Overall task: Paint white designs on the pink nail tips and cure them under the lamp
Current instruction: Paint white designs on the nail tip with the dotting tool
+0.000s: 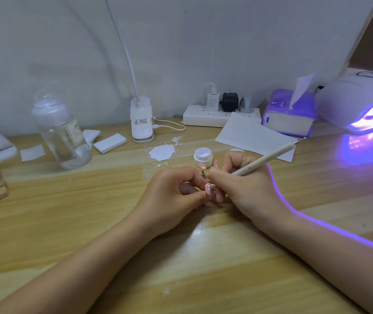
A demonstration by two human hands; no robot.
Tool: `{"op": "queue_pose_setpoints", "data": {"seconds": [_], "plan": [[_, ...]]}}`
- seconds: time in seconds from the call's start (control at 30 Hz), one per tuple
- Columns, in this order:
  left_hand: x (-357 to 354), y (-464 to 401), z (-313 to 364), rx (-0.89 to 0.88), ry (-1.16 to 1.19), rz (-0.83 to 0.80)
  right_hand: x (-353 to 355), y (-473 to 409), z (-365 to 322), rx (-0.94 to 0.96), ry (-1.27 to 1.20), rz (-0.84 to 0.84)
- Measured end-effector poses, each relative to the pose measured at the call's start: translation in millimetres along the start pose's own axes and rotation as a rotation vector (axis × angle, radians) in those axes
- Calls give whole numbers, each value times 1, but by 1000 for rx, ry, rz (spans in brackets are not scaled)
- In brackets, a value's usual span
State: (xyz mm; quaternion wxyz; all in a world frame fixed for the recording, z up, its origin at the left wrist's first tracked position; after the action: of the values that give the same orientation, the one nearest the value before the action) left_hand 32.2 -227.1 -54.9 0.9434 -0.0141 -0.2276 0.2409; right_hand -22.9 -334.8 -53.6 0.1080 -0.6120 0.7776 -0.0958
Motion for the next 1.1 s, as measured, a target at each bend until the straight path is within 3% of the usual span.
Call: {"op": "queue_pose_setpoints", "data": {"seconds": [1.1], "plan": [[0, 0, 0, 2, 7, -1, 1, 0, 0, 4, 31, 3]]}}
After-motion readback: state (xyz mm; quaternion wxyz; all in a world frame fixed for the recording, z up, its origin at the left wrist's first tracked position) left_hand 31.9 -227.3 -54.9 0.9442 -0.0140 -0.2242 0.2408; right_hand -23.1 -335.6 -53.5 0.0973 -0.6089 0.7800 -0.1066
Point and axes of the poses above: each hand's wrist, its own y-axis away from the middle knuckle, its own x-axis out of the back of the hand, z = x × y, the point moved 4 cm from there along -y, towards the middle knuckle, and after that the axes turned 12 degrees about -z, right-handed, at the moved point
